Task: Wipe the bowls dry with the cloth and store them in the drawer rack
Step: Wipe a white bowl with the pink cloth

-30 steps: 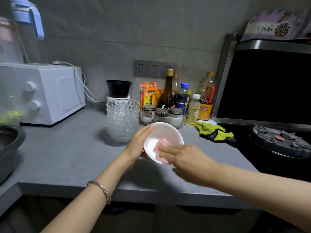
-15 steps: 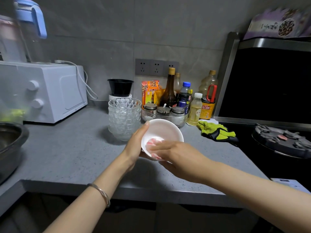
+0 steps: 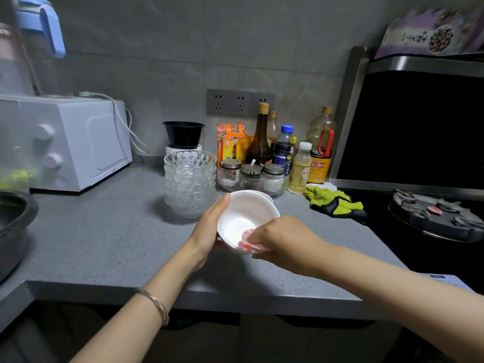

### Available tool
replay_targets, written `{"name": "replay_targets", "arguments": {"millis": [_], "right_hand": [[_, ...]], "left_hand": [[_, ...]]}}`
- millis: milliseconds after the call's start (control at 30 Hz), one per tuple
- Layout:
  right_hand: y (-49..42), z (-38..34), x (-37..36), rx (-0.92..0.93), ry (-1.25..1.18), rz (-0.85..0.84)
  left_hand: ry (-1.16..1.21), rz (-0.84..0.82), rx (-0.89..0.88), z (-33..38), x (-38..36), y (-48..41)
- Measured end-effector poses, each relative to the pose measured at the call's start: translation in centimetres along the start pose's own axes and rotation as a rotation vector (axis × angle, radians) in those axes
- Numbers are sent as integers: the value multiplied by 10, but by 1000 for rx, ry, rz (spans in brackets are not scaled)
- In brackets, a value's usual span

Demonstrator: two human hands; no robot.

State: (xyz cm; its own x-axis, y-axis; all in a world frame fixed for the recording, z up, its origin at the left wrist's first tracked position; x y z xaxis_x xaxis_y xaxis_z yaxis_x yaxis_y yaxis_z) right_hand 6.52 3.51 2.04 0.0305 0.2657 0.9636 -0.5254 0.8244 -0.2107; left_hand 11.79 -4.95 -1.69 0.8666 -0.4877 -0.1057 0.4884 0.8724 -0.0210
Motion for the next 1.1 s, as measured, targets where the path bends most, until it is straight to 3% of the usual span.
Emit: {"name": "replay_targets", "arguments": {"millis": [100, 167, 300, 400, 600, 733, 800, 933, 1033, 1100], "right_hand": [[5, 11, 9, -35, -165, 99], [9, 20, 12, -83, -294, 137], [11, 23, 16, -128, -666, 150], [14, 25, 19, -165, -887, 186], [16, 30, 33, -226, -1053, 243], [24, 61, 51, -380, -959, 457], [21, 56, 59, -321, -859, 483], [17, 16, 52, -159, -847, 362], [22, 19, 48, -176, -1052, 504], [21, 25, 52, -194, -966, 605]], "left_hand": [[-39, -63, 60, -3, -4, -3], [-166, -115, 4, 0, -11, -8], [-411, -42, -348, 37, -12, 3], [-409, 58, -565, 54, -7, 14], [-55, 145, -353, 38, 6, 10], [34, 186, -304, 33, 13, 7], [71, 240, -300, 31, 20, 5], [134, 355, -323, 31, 33, 2], [149, 369, -324, 32, 35, 4], [163, 333, -318, 33, 27, 6]]}}
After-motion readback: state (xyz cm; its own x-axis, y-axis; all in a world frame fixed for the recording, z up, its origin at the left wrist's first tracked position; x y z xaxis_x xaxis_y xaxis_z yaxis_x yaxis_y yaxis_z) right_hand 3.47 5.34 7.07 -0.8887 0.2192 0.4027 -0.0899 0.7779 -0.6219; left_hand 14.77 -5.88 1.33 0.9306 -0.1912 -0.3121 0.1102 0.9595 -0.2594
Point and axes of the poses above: each hand's wrist, its own y-axis away from the middle knuckle, its own x-axis out of the back of the hand, z = x × y, the point moved 10 cm from there along -y, towards the middle knuckle, and after that the axes turned 9 degrees about x, right-handed, at the moved point
